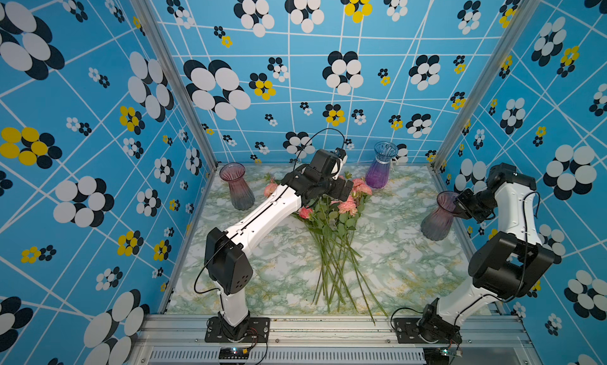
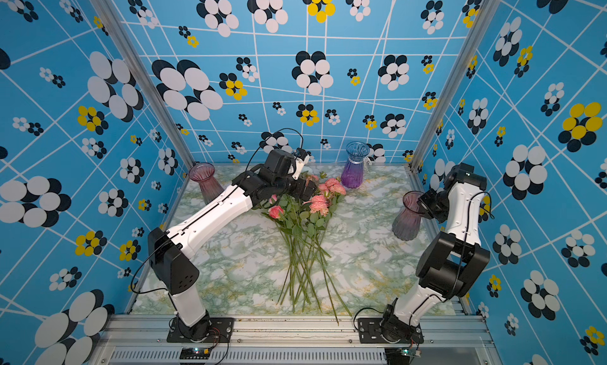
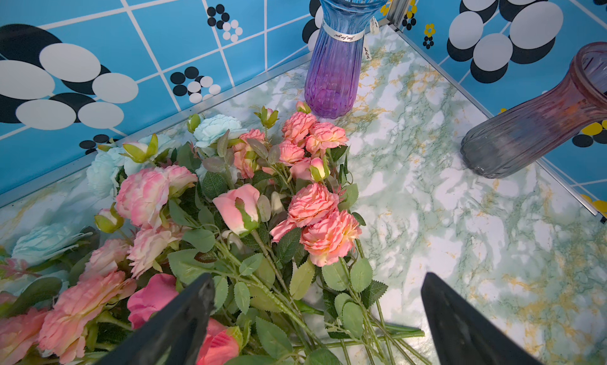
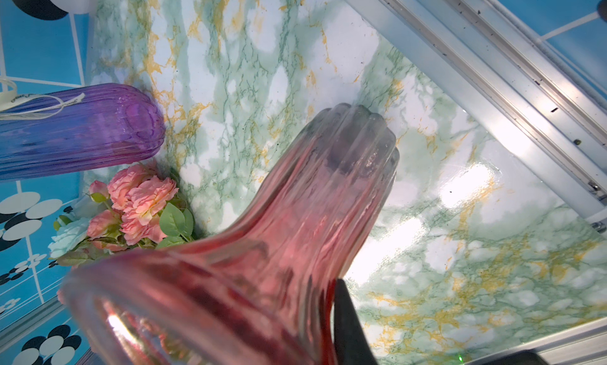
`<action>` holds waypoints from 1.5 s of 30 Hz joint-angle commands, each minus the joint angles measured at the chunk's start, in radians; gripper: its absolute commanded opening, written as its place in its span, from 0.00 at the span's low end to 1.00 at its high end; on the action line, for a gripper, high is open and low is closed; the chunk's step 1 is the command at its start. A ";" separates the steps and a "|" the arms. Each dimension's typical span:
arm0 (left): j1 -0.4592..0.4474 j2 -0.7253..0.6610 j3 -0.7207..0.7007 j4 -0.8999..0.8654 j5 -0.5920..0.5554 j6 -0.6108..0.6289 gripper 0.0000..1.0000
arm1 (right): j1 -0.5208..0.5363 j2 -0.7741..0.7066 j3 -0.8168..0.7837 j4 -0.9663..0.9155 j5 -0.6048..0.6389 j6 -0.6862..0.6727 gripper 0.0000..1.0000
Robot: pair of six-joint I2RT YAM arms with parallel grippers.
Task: Place the pink flowers into the vase
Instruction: Place the vase at the center of the board.
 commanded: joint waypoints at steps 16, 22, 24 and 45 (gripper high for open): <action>-0.013 0.030 0.045 -0.041 -0.008 0.024 0.99 | -0.008 -0.022 0.000 0.061 -0.024 -0.016 0.07; -0.013 0.023 0.040 -0.047 -0.017 0.031 1.00 | -0.009 -0.014 -0.003 0.066 -0.027 -0.012 0.17; -0.013 0.026 0.040 -0.045 -0.020 0.032 0.99 | -0.008 -0.014 -0.002 0.065 -0.030 -0.011 0.17; -0.012 0.026 0.042 -0.042 -0.020 0.041 0.99 | -0.009 -0.072 0.008 0.037 0.031 -0.019 0.55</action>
